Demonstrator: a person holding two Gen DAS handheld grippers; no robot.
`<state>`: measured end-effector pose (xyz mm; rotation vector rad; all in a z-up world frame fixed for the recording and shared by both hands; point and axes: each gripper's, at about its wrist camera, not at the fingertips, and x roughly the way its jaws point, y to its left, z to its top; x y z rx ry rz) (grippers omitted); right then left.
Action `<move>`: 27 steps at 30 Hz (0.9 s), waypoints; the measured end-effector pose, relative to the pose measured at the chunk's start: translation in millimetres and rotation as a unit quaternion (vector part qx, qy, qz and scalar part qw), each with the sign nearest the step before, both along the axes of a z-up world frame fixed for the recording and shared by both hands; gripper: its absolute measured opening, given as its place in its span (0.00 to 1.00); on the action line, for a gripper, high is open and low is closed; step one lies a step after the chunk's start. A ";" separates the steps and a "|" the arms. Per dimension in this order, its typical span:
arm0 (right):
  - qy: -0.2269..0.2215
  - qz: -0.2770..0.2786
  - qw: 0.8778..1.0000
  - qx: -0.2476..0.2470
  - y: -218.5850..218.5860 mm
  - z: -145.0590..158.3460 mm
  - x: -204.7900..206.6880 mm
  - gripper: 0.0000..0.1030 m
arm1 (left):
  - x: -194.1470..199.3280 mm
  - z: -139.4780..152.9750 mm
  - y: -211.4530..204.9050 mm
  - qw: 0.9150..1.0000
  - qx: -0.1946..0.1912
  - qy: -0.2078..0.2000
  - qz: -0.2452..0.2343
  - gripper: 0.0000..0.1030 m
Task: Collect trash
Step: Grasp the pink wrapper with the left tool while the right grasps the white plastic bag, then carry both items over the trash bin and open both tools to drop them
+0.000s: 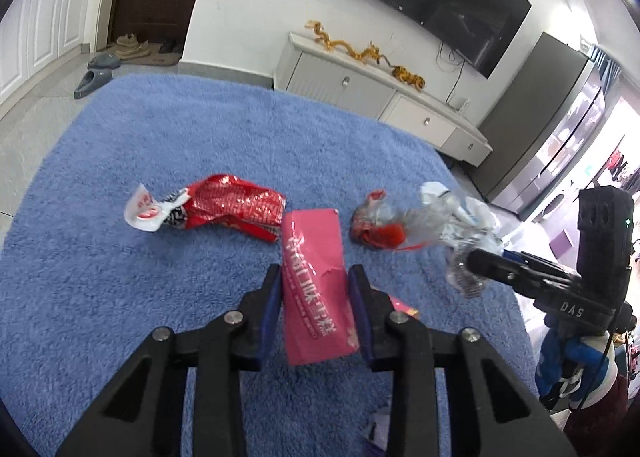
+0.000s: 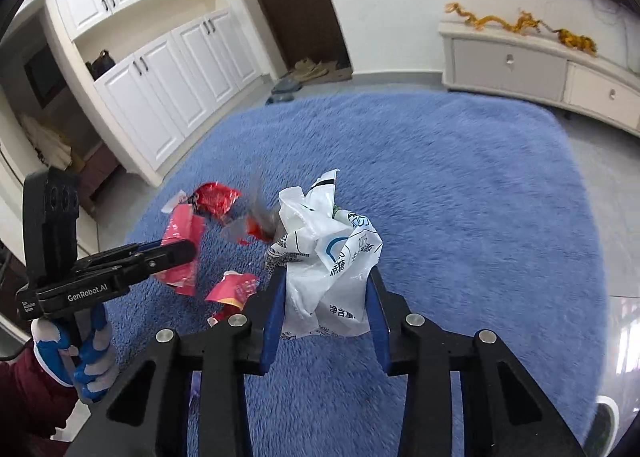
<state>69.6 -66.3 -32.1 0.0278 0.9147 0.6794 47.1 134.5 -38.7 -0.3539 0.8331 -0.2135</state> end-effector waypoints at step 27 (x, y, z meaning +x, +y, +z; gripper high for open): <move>-0.143 -0.138 0.980 0.007 -153.2 103.4 -111.9 0.35 | -50.6 101.0 -121.6 0.986 0.030 -0.128 -0.103 0.30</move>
